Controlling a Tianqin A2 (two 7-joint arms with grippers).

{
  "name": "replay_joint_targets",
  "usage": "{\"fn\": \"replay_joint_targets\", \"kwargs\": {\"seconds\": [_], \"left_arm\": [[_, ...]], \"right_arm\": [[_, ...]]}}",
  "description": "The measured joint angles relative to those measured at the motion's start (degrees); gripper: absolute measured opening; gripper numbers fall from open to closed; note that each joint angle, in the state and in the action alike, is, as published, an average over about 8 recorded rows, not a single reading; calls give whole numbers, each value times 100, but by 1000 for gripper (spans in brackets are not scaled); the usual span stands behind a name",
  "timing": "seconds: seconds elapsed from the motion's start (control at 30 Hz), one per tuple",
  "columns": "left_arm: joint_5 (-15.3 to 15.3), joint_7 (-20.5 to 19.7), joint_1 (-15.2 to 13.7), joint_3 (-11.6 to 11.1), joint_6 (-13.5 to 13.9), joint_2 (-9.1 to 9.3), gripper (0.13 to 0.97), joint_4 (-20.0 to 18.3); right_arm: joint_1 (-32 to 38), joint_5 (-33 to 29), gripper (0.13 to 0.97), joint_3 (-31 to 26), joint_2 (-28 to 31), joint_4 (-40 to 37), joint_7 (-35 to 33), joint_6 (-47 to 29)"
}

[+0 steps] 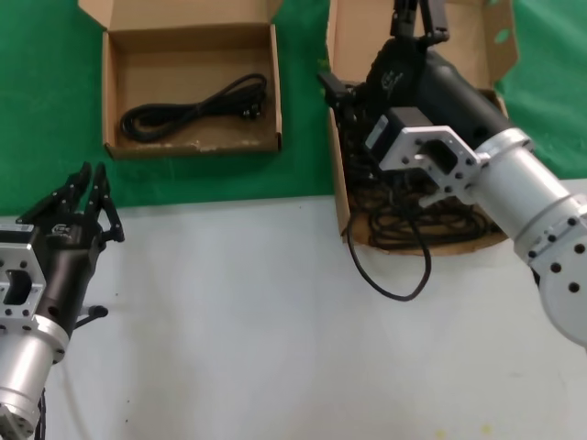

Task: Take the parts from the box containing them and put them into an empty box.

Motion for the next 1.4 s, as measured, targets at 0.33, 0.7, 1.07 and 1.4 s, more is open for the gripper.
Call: {"fn": "replay_joint_targets", "kwargs": {"seconds": [0.33, 0.7, 1.07, 1.4], "left_arm": [[-19, 8, 13, -6, -13, -6, 272, -2], [-43, 18, 29, -15, -30, -13, 408, -5], [-68, 28, 46, -23, -46, -20, 660, -8], [-91, 37, 61, -30, -61, -27, 845, -11]], "right_arm": [[-323, 487, 960, 143, 41, -32, 217, 170], [-741, 1121, 966, 328, 95, -72, 498, 391], [-1165, 1759, 966, 514, 149, -113, 781, 613], [-1549, 2342, 966, 684, 197, -151, 1039, 816]]}}
